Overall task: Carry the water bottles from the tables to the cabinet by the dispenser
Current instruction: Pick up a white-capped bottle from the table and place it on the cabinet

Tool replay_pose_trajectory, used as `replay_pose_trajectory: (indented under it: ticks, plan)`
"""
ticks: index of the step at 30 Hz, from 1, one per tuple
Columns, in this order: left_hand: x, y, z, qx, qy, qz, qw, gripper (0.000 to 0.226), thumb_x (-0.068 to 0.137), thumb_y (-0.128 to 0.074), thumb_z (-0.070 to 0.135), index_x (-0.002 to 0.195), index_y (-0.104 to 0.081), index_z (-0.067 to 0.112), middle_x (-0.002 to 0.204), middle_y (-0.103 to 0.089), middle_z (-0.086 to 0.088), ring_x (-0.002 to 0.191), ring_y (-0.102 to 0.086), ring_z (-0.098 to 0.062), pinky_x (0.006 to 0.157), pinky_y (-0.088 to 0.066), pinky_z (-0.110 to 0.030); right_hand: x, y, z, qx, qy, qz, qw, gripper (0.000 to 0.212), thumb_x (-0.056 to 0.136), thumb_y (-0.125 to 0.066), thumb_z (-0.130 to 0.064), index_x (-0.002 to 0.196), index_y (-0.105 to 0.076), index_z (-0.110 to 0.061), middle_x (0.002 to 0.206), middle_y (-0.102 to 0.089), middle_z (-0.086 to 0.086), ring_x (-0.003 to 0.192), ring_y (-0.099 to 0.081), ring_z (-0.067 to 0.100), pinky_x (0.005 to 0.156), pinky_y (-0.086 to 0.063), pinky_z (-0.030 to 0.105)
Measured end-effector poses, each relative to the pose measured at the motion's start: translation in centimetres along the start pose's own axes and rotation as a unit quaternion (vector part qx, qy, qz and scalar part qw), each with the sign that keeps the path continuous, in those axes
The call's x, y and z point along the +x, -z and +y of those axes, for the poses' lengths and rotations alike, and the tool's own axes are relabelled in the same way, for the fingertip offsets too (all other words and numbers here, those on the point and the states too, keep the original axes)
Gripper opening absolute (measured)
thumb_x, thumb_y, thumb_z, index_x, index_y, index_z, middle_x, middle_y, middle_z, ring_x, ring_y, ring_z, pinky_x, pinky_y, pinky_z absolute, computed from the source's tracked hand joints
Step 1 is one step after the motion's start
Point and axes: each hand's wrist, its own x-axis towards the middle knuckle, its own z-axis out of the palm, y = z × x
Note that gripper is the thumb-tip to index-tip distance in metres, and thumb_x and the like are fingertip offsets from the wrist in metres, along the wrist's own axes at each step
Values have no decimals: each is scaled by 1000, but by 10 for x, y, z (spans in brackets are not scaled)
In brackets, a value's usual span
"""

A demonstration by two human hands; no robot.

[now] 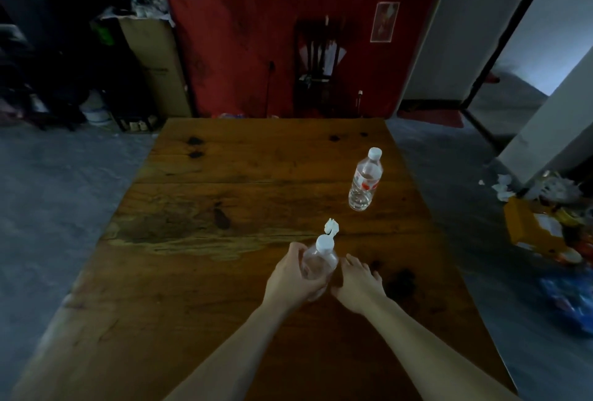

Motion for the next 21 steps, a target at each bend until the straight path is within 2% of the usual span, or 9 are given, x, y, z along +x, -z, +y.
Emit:
replay_pose_trajectory:
  ticks: [4, 6, 8, 9, 11, 14, 15, 16, 21]
  plan:
    - [-11, 0, 8, -79, -7, 35, 996, 67, 72, -83, 51, 126, -45, 38, 112, -59, 21, 93, -57, 6, 72, -48, -13, -3, -14, 6, 50, 14, -8, 999, 76, 92, -61, -45, 156, -22, -30, 166, -16, 0, 150, -20, 26, 120, -21, 55]
    - [-17, 13, 15, -122, -37, 55, 990, 58, 76, -84, 43, 122, -50, 36, 109, -63, 24, 95, -59, 10, 68, -45, -7, -7, -16, 6, 114, 33, 16, 993, 73, 91, -54, -58, 154, -28, -32, 161, -28, -2, 144, -35, 23, 114, -36, 53]
    - [-22, 34, 21, -151, -81, 60, 983, 50, 78, -84, 31, 117, -53, 35, 106, -67, 22, 101, -63, 5, 78, -51, -11, -17, -10, 2, 220, 31, 18, 975, 71, 90, -44, -69, 149, -36, -32, 151, -44, -5, 119, -56, 13, 96, -52, 38]
    - [-25, 45, 23, -158, -105, 58, 980, 48, 79, -84, 28, 116, -54, 35, 108, -67, 20, 104, -64, -1, 84, -54, -20, -24, -6, -1, 282, 23, 5, 959, 70, 90, -39, -71, 147, -40, -31, 146, -50, -5, 111, -58, 9, 93, -52, 33]
    - [-36, 66, 26, -163, -140, 58, 975, 47, 79, -83, 30, 116, -55, 32, 111, -68, 16, 106, -66, -10, 91, -56, -36, -33, -2, -4, 465, -22, -60, 883, 57, 96, -37, -62, 141, -47, -28, 143, -54, -3, 119, -56, 16, 104, -44, 42]
    - [-55, 91, 36, -163, -179, 69, 968, 51, 77, -81, 38, 121, -56, 27, 113, -69, 13, 106, -66, -13, 94, -55, -43, -41, 1, -3, 712, -83, -212, 664, 57, 91, -48, -46, 142, -49, -18, 138, -61, 6, 124, -57, 29, 109, -37, 58]
    - [-60, 97, 40, -158, -187, 74, 967, 52, 78, -80, 38, 122, -56, 27, 113, -69, 14, 106, -66, -13, 94, -54, -45, -46, 4, -5, 738, -94, -238, 625, 58, 92, -45, -46, 141, -49, -15, 135, -63, 11, 125, -57, 31, 109, -37, 58]
    - [-66, 104, 41, -153, -192, 78, 966, 51, 78, -80, 38, 123, -56, 28, 114, -69, 13, 107, -66, -14, 94, -54, -47, -48, 6, -8, 754, -99, -257, 596, 57, 97, -39, -47, 140, -51, -11, 132, -65, 14, 125, -57, 33, 109, -38, 58]
    - [-87, 129, 45, -170, -202, 102, 959, 49, 79, -78, 35, 123, -58, 27, 112, -69, 6, 107, -66, -21, 95, -54, -52, -56, 15, -25, 760, -77, -307, 567, 64, 101, -29, -54, 138, -52, -7, 131, -64, 20, 123, -60, 35, 108, -41, 53]
